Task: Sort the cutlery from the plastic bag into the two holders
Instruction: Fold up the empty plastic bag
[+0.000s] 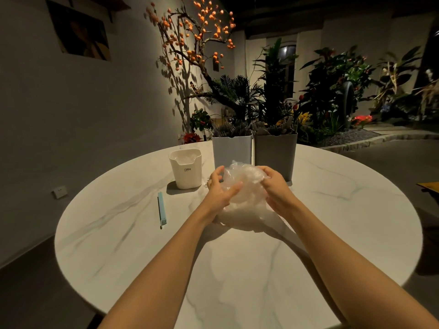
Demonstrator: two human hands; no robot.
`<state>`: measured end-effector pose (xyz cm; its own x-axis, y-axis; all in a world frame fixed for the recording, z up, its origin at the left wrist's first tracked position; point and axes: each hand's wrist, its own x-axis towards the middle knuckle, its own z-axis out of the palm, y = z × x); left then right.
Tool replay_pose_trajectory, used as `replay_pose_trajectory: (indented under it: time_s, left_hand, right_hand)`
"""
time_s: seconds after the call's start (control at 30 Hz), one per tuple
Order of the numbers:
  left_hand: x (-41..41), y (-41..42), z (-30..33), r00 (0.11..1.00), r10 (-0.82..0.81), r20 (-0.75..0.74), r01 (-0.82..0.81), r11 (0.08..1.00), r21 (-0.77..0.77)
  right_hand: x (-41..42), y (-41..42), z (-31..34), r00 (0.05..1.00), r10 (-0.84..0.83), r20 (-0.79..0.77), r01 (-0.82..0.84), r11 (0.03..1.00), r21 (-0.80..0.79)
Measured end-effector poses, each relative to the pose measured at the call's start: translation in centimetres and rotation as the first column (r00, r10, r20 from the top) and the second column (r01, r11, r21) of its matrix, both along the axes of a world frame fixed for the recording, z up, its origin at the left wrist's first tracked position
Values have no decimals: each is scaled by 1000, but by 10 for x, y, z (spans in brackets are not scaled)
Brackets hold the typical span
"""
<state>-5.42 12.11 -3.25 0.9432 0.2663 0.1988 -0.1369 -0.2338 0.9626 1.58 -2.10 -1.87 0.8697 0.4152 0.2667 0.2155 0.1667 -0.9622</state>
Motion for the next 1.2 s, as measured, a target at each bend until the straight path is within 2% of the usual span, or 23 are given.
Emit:
replay_pose_trajectory:
  time_s: [0.13,0.2,0.27,0.33,0.4,0.47,0.53,0.6,0.67,0.73,0.8,0.87,0.97,1.03,1.13,1.2]
  left_hand:
    - [-10,6,3,970,-227,-86,219,971,-93]
    - [-12,5,5,956,-270,-112,258,960,-112]
    - [-7,7,4,967,-246,-70,235,962,-137]
    - [-1,5,1,987,-155,-33,149,977,-150]
    - [5,3,-1,1000,8,8,-6,983,-181]
    - [6,0,0,979,200,42,-188,962,-197]
    - [3,1,3,928,367,64,-341,907,-248]
    - [1,6,5,891,450,66,-419,869,-265]
    - [-2,5,5,879,473,62,-452,867,-209]
    - [-4,0,4,897,439,42,-431,893,-131]
    - [-4,-7,5,921,389,22,-388,921,-24]
    - [-4,-11,5,939,342,36,-344,938,47]
    - [-7,-10,9,940,340,9,-340,940,35]
    - [-8,-5,9,927,373,-29,-373,928,23]
    - [-11,1,12,909,412,-58,-409,911,53]
    - [-19,5,14,895,443,-49,-439,895,75]
  right_hand:
    - [3,-5,-6,985,156,-75,-157,988,-1]
    - [6,-3,-7,986,133,-104,-131,991,24]
    - [8,-1,-8,991,56,-119,-50,997,50]
    - [11,1,-10,989,32,-145,-16,994,110]
    - [10,2,-11,983,88,-160,-58,982,180]
    - [9,1,-9,964,182,-194,-134,962,236]
    - [8,-1,-7,912,264,-313,-175,942,287]
    - [5,0,-7,879,315,-358,-239,941,241]
    - [-6,6,-8,877,374,-302,-339,926,164]
    - [-15,20,-10,895,377,-237,-352,925,144]
    - [-18,34,-12,931,304,-203,-279,950,143]
    - [-13,46,-13,964,159,-213,-147,986,73]
    - [-5,59,-19,963,-12,-268,1,999,-41]
    - [-2,61,-20,967,11,-256,-29,998,-64]
    - [-4,48,-12,983,159,-94,-176,961,-214]
    - [-8,44,-8,975,204,-85,-219,948,-231]
